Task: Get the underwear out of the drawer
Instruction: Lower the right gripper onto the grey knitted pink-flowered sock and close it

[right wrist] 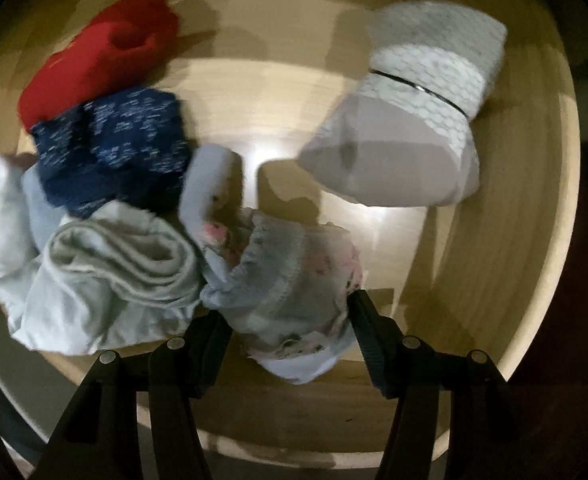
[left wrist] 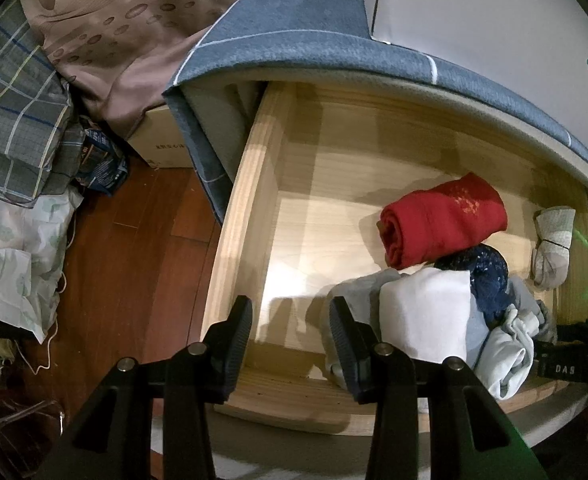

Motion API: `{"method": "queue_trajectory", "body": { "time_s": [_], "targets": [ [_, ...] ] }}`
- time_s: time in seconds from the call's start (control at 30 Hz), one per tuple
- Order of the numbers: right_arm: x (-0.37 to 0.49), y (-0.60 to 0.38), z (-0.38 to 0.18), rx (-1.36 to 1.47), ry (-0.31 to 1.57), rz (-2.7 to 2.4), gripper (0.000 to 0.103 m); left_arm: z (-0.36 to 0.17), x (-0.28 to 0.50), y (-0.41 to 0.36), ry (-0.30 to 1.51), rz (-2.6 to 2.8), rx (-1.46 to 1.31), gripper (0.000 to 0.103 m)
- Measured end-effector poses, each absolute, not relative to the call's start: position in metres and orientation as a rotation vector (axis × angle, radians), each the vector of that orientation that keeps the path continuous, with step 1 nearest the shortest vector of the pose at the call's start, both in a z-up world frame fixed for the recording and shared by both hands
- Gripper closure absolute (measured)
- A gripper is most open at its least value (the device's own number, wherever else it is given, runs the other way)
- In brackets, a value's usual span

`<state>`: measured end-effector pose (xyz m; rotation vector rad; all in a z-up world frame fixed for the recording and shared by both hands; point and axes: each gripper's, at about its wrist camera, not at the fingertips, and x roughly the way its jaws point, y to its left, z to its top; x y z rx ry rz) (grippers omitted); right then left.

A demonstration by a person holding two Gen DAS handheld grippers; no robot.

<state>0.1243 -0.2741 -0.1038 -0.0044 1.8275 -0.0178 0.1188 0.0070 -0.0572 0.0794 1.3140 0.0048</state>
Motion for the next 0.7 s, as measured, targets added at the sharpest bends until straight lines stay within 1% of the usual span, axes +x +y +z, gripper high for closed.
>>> {"method": "queue_trajectory", "body": {
  "time_s": [0.07,0.13,0.17,0.23,0.33,0.43,0.7],
  "targets": [
    [0.124,-0.28,-0.105,0.021,1.83,-0.031,0.053,-0.057,0.118,0.007,1.314,0.006,0.081,0.062],
    [0.125,-0.286,-0.103,0.034,1.816,-0.055,0.061,-0.058,0.118,0.007,1.315,0.007,0.081,0.062],
    [0.128,-0.288,-0.102,0.036,1.812,-0.064,0.062,-0.058,0.118,0.007,1.315,0.007,0.082,0.062],
    [0.129,-0.292,-0.1,0.049,1.802,-0.078,0.07,-0.058,0.118,0.006,1.314,0.008,0.085,0.062],
    [0.131,-0.299,-0.097,0.079,1.796,-0.095,0.076,-0.059,0.118,0.005,1.317,0.006,0.09,0.062],
    [0.128,-0.306,-0.096,0.08,1.802,-0.093,0.078,-0.059,0.118,0.005,1.321,0.001,0.093,0.062],
    [0.119,-0.321,-0.088,0.129,1.795,-0.076,0.079,-0.06,0.119,0.006,1.345,-0.045,0.055,0.062]
  ]
}}
